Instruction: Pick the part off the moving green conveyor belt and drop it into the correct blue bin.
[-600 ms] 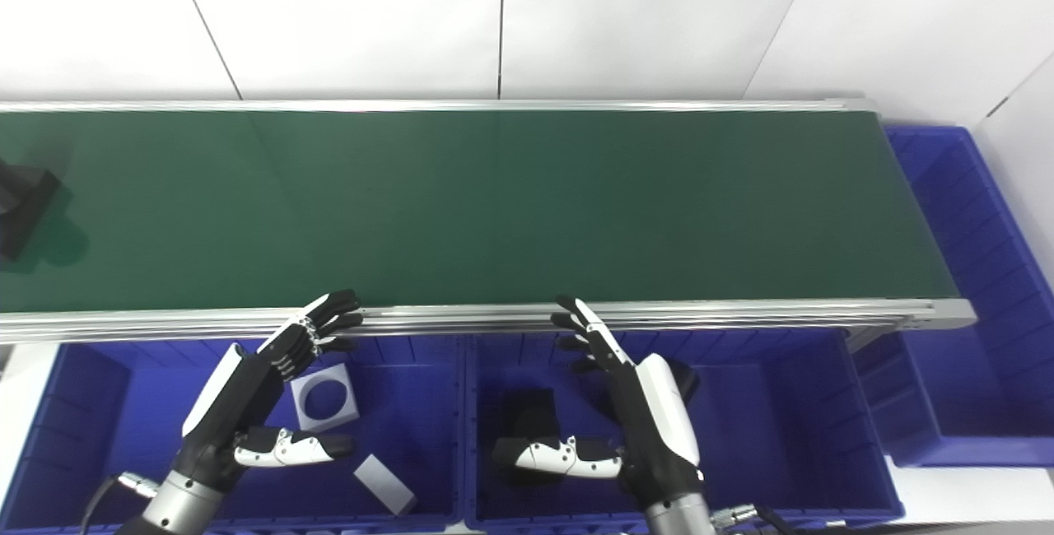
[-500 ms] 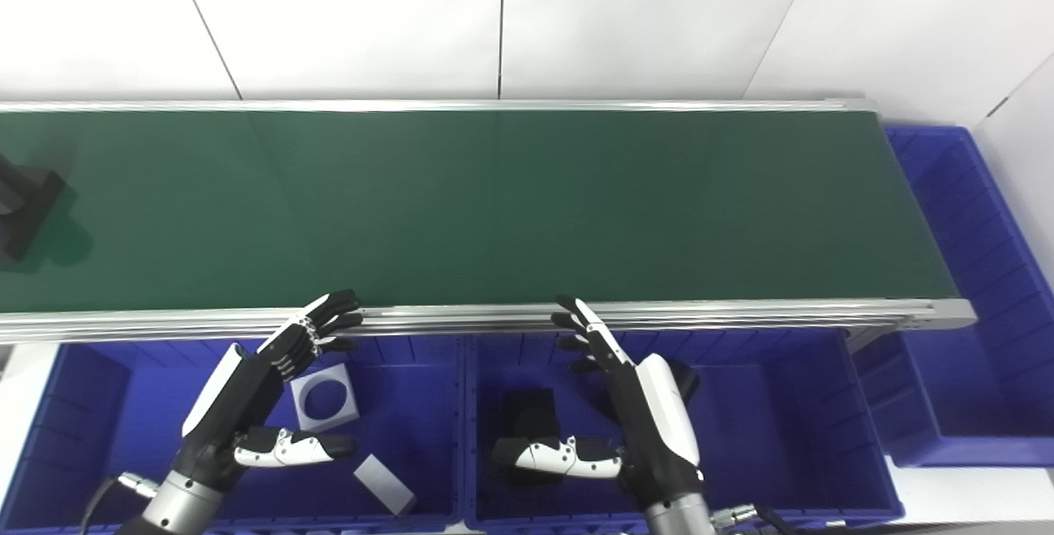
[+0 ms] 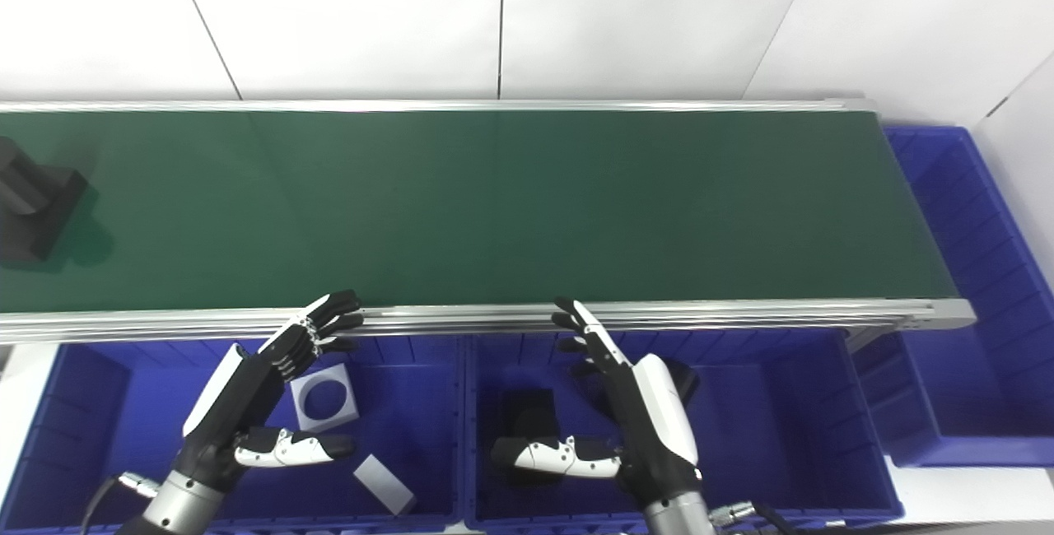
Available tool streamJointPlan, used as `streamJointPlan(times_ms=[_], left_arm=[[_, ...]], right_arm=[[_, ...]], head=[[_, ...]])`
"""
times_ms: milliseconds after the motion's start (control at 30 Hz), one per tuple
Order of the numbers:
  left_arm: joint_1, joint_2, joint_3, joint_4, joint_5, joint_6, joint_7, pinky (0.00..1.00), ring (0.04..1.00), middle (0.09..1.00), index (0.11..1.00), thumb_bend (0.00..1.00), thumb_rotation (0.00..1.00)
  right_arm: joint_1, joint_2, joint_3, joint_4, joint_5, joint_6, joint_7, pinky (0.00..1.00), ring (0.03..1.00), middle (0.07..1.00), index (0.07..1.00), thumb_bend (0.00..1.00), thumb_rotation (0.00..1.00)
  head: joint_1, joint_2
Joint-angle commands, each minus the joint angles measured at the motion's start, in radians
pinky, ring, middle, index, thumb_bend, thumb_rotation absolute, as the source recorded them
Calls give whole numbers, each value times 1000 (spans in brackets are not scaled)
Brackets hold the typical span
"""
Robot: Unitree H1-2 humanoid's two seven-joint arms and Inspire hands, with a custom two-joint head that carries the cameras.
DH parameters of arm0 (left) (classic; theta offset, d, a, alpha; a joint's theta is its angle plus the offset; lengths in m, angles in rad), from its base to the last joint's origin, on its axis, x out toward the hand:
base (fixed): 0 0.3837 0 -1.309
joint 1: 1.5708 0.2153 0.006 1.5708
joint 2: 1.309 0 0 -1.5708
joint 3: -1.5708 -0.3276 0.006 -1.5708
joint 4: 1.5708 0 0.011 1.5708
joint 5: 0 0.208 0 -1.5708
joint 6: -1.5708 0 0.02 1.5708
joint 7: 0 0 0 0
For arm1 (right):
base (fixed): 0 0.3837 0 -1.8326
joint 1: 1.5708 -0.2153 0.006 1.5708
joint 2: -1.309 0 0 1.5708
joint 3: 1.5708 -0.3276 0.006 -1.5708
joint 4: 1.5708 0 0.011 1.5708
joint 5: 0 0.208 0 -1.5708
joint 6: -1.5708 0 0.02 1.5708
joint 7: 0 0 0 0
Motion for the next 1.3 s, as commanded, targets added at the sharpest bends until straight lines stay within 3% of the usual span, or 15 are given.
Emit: streamJointPlan(times_ms=[0,133,167,367,500,933,1267], left_arm=[[-10,2,0,-14,10,-45,17,758,857,902,900,902,388],[-8,2,-6,-8,30,-44,16,765,859,908,896,897,383],[-7,-1,-11,-5,34,-45,20,768,858,908,892,900,386],[17,-19,-37,-1,51,-45,42,789,864,896,882,926,386],[22,-32,-53,8,70,-45,65,773,852,887,872,931,365],[4,-19,-128,62,133,-45,193,753,844,879,856,961,381],[-26,18,-206,100,134,-45,301,730,827,867,845,968,353]], right_arm=[[-6,-6,2,-29,-9,29,16,696,827,894,947,907,449],[-11,-15,0,-27,-7,59,42,676,834,909,946,918,454],[-9,-20,-2,-26,-2,58,44,672,833,912,943,918,450],[2,-48,-15,-27,47,22,41,637,805,899,930,890,350],[10,-54,-20,-34,47,9,25,636,791,884,922,888,302],[22,-61,-28,-14,53,-38,-16,676,823,880,909,887,195],[20,-57,-28,-16,16,-56,-70,667,796,848,878,931,248]], head=[[3,-3],[73,-32],[137,-53],[287,-132],[336,-166],[317,-246],[297,-295]])
